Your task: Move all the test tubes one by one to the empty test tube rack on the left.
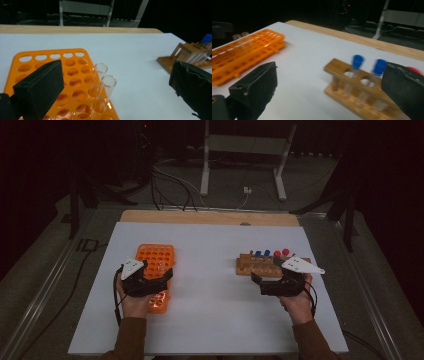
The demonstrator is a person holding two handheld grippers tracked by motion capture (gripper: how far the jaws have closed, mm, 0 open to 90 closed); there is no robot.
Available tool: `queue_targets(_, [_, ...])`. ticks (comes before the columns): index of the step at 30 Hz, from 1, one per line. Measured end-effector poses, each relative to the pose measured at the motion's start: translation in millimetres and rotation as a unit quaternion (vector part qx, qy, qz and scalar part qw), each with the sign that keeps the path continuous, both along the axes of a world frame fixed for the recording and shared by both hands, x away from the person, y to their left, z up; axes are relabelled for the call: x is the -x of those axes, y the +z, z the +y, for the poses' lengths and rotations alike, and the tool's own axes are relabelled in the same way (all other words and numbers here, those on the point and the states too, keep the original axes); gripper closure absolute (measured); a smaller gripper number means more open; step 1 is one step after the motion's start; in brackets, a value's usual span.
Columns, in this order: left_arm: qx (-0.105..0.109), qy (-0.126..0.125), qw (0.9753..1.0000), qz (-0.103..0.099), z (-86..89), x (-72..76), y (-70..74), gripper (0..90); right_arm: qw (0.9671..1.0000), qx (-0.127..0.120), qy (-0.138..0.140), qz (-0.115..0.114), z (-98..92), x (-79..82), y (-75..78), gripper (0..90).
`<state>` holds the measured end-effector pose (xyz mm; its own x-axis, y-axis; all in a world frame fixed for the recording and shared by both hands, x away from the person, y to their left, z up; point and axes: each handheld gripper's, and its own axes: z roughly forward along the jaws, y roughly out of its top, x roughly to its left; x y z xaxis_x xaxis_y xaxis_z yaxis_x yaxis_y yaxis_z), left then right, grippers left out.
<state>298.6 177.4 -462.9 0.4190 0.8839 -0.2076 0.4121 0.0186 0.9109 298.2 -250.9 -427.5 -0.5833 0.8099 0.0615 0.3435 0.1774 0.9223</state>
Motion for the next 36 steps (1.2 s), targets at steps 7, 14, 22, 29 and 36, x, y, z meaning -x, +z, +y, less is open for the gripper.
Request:
queue_targets(7, [-0.003,0.006,0.9999,-0.014,-0.8,2.3,3.9,0.7,0.9987,0.022,-0.045,-0.003,-23.2,-9.4,4.2,2.9])
queue_targets(14, [0.006,0.021,0.9995,-0.025,3.8,3.7,5.9,0.8,0.9969,0.0,-0.078,0.011,-50.7,-20.4,-0.9,6.1])
queue_targets(22, [-0.002,0.029,0.9988,-0.04,2.4,7.2,10.1,0.8,0.9935,-0.003,-0.112,0.022,-68.3,-29.1,-8.6,23.6])
queue_targets(29, [0.001,0.026,0.9986,-0.047,3.8,8.7,11.7,0.8,0.9925,0.003,-0.119,0.029,-73.0,-39.4,-18.5,49.3])
queue_targets(36, [-0.001,0.019,0.9983,-0.054,1.3,9.6,13.5,0.7,0.9912,0.002,-0.125,0.045,-74.5,-52.1,-31.9,60.7])
